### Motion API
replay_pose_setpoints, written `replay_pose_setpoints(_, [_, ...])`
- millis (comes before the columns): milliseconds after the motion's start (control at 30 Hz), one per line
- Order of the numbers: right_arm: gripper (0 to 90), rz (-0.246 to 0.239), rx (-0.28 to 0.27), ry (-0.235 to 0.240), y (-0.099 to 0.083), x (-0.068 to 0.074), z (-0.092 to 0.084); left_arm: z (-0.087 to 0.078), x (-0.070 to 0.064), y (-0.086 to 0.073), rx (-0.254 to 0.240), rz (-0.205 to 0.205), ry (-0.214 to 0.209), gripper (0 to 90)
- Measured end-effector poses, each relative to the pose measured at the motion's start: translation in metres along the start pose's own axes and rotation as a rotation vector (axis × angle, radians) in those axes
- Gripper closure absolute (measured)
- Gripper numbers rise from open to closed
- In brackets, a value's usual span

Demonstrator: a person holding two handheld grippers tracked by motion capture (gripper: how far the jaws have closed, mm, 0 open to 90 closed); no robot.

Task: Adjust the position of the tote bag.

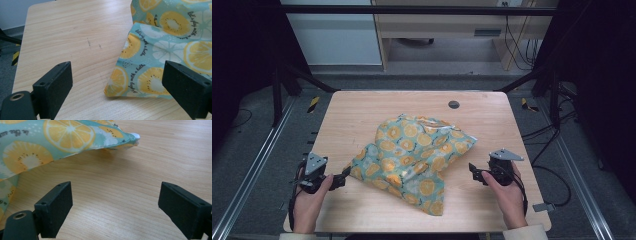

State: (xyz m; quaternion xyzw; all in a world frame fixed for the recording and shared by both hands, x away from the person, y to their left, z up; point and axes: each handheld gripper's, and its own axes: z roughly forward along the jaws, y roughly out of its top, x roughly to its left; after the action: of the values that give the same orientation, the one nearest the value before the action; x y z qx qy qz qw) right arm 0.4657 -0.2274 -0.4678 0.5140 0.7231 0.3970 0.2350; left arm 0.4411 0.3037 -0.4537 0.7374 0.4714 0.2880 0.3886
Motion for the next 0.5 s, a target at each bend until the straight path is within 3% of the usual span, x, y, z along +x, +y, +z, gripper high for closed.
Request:
replay_pose_setpoints(167, [13.8, 0.034, 0.008, -0.008, 0.0010, -0.0044, 0.0009, 0.0029, -0.0047, 0.0005, 0.016, 0.023, -0.009, 9.3])
replay_pose_setpoints(500, [14.4, 0.030, 0.052, -0.014, 0.0064, -0.0038, 0.0030, 0.0044, -0.0054, 0.0002, 0.023, 0.033, -0.009, 8.8])
